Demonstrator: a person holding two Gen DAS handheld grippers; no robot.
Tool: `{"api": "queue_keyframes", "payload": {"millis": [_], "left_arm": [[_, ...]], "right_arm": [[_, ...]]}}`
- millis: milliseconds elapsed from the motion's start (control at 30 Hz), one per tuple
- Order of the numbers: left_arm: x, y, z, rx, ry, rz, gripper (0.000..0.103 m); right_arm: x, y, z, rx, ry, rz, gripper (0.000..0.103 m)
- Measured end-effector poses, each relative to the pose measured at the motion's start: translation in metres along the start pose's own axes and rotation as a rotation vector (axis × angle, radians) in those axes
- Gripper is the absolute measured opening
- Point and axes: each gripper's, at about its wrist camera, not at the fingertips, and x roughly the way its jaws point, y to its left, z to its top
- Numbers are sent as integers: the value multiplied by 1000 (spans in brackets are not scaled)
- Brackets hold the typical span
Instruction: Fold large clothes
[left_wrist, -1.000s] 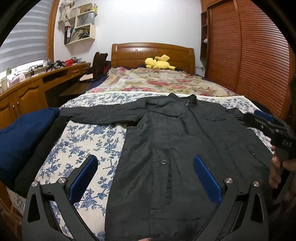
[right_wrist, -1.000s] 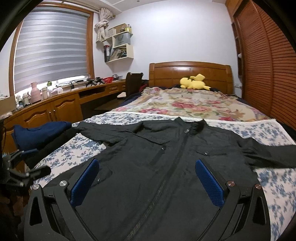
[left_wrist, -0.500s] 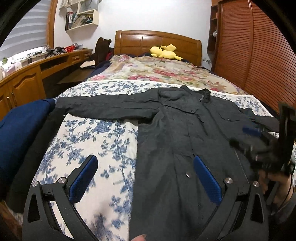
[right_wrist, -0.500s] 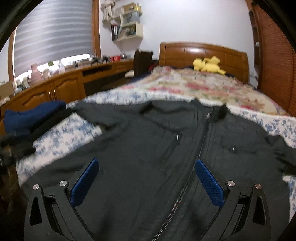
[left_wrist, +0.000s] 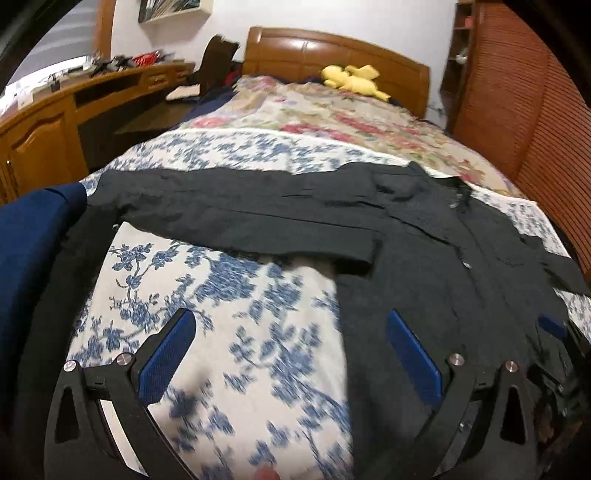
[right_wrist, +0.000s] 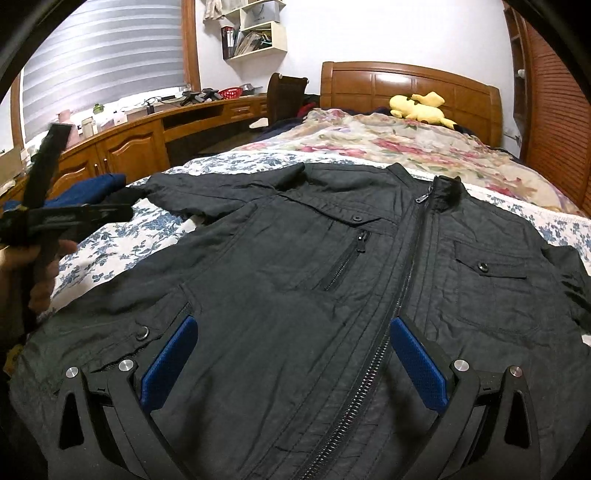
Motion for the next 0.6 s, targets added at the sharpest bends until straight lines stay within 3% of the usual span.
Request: {"api": "queue_keyframes", "payload": {"millis": [300, 600], "left_arm": [[44, 27, 37, -51, 53, -16, 96], [86, 60, 64, -152, 86, 35, 91]], "right_arm": [[3, 5, 1, 11, 1, 4, 103], [5, 4, 0, 15, 0, 6, 103]]}}
